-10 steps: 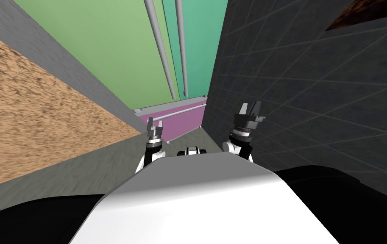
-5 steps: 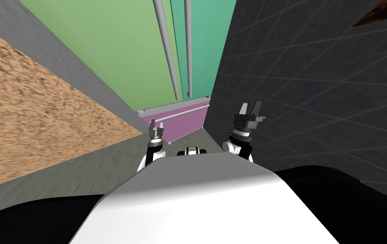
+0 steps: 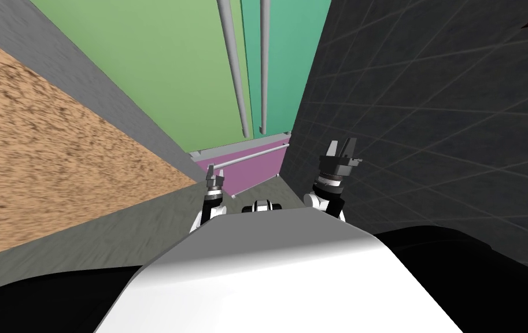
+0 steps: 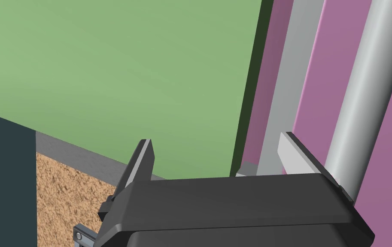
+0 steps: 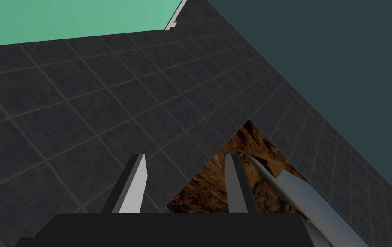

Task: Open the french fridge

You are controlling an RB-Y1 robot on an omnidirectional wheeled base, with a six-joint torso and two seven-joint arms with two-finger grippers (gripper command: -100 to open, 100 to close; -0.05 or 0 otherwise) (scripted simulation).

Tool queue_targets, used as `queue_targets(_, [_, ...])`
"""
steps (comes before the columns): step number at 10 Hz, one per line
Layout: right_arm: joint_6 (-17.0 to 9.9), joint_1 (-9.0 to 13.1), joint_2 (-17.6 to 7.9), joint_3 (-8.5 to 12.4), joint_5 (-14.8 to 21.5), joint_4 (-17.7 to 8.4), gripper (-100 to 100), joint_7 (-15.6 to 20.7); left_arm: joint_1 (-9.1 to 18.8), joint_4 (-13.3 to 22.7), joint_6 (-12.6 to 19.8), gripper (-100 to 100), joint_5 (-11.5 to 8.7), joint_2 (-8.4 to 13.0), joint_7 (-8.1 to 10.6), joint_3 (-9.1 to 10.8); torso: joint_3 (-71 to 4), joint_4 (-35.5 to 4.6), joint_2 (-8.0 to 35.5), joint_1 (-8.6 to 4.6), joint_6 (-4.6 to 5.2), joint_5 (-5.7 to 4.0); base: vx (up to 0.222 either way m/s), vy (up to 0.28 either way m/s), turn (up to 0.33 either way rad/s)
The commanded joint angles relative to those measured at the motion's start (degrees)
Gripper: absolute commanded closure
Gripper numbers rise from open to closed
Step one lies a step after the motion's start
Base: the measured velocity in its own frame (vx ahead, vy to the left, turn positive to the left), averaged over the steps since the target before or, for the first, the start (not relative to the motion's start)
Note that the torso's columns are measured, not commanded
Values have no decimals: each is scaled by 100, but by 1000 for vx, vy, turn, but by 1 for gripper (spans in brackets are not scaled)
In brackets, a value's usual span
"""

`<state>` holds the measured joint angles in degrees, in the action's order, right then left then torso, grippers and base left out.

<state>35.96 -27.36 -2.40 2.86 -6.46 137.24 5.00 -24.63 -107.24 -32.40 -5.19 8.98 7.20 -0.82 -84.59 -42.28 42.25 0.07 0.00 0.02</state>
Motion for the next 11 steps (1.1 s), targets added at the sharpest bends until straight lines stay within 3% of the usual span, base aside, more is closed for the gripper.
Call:
queue_targets(1, [0,0,0,0,0,0,0,0,116,309,-10,-100,-62,17,48,59,-1,0,0,0,0,0,65,80,21])
queue_targets(11, [0,0,0,0,0,0,0,0,513,1537,-126,-100,-292,-80,213,254,2,-1,4,-7,0,-2,61,71,25])
